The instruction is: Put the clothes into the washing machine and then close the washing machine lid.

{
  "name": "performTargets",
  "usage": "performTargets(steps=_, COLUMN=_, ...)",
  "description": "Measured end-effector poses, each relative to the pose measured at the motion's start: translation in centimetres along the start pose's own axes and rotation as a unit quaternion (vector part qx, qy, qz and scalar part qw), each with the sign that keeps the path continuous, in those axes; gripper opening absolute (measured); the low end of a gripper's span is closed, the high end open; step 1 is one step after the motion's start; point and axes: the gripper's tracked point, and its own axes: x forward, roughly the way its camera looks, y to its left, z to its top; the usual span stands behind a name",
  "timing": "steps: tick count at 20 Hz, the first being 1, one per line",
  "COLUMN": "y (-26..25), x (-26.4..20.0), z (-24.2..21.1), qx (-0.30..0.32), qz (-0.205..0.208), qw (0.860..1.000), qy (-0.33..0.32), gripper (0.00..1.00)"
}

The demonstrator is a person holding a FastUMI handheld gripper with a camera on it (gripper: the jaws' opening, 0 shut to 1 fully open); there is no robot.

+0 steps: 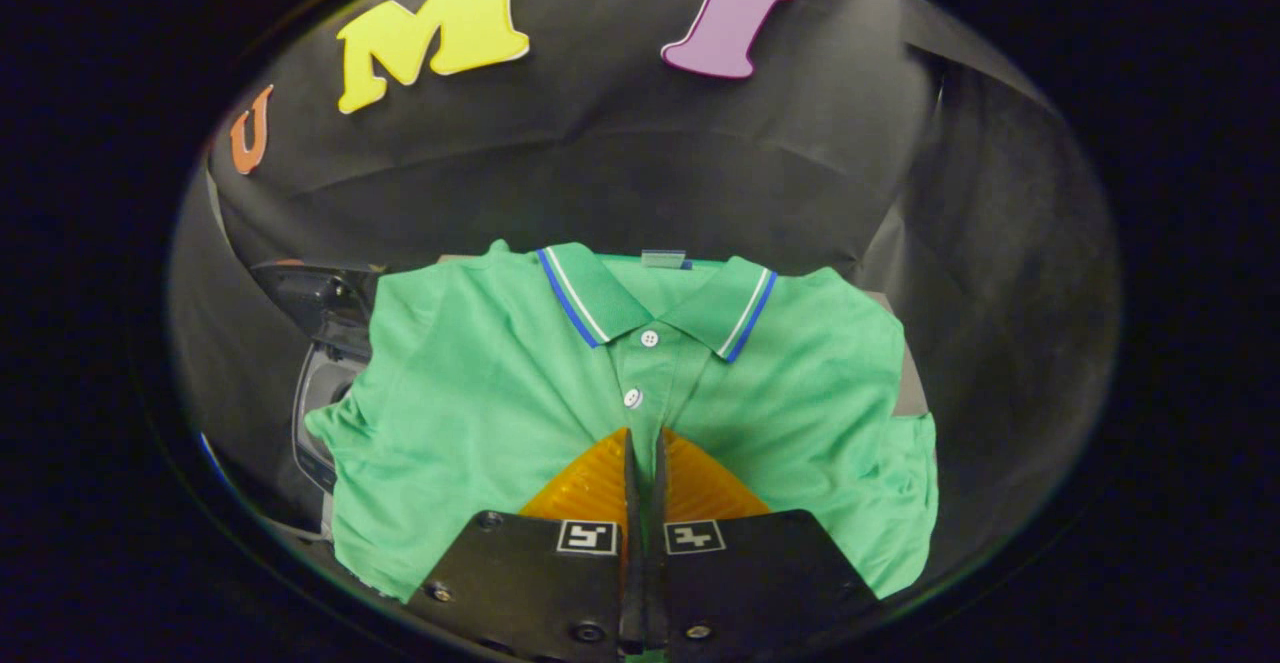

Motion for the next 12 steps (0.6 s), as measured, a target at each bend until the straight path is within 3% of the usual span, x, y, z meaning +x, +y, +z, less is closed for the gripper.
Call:
performTargets(steps=5, y=1.6, x=-3.0, z=0.4, qx=0.048, qz=0.058, qw=0.995, qy=-0.07, gripper=0.04)
performTargets(steps=12, y=4.6, x=-11.9, z=3.0, qx=0.103, qz=0.138, qw=0.964, qy=-0.203, gripper=0.04)
